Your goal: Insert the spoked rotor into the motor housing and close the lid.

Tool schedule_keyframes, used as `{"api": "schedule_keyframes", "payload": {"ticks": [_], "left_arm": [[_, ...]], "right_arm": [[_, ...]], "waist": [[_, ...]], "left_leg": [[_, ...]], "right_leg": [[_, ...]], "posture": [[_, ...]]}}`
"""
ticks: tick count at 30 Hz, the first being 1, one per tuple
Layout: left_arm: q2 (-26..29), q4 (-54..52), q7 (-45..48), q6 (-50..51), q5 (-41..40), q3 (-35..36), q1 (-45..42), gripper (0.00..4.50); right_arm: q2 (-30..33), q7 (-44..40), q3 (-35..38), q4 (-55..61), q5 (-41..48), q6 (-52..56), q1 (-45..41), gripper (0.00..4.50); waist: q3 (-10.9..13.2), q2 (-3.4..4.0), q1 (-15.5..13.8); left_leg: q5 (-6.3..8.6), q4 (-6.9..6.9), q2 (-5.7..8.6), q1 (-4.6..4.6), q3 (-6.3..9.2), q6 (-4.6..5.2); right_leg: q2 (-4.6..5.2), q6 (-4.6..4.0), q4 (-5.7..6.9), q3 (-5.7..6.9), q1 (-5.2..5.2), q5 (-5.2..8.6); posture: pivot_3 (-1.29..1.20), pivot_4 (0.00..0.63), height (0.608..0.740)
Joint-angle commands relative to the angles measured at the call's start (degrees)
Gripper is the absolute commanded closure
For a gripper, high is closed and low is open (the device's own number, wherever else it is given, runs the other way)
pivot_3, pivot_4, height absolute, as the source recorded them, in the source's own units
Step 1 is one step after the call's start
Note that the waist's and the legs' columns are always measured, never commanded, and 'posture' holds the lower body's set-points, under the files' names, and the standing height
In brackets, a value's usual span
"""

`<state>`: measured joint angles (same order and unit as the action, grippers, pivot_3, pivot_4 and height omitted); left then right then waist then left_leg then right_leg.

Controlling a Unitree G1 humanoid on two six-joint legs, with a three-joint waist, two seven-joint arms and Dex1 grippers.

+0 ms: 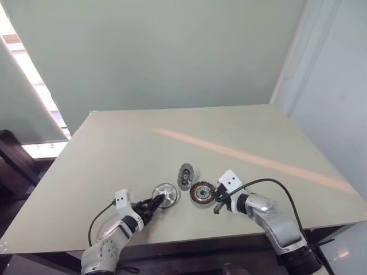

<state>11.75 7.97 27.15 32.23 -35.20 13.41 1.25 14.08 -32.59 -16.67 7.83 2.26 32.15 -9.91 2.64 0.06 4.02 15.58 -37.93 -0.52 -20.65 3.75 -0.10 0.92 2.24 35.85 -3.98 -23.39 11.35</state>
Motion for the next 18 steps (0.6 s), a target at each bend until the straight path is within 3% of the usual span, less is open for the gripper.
{"api": "schedule_keyframes", "payload": {"ticks": [1,5,18], "left_arm": [[-0.64,0.26,0.34,1.15,0.36,-1.11,-0.40,3.00],[-0.90,0.42,0.71,1.31,0.77,-0.86,-0.35,4.37],[-1.78,-2.03,0.05,1.85,-2.09,3.04,0.79,4.44]], "right_arm": [[0.17,0.31,1.06,3.15,1.24,0.01,-0.19,4.50],[0.24,0.43,1.06,3.12,1.34,0.10,-0.33,4.50],[0.43,0.53,0.76,2.07,1.74,-0.29,-0.89,4.50]], "waist": [[-0.01,-0.01,-0.03],[0.01,-0.04,0.04],[0.01,-0.05,0.07]], "left_leg": [[0.00,0.02,0.00,-0.01,-0.01,0.00],[0.00,0.03,-0.01,0.00,0.01,0.00],[0.00,0.04,-0.02,-0.01,0.01,0.00]], "right_leg": [[0.00,0.00,-0.01,-0.01,-0.01,0.00],[-0.01,0.00,0.00,0.01,-0.03,0.00],[-0.01,0.00,0.00,0.00,-0.05,0.00]], "posture": [[0.00,0.000,0.740],[0.00,0.000,0.740],[0.00,0.000,0.740]]}}
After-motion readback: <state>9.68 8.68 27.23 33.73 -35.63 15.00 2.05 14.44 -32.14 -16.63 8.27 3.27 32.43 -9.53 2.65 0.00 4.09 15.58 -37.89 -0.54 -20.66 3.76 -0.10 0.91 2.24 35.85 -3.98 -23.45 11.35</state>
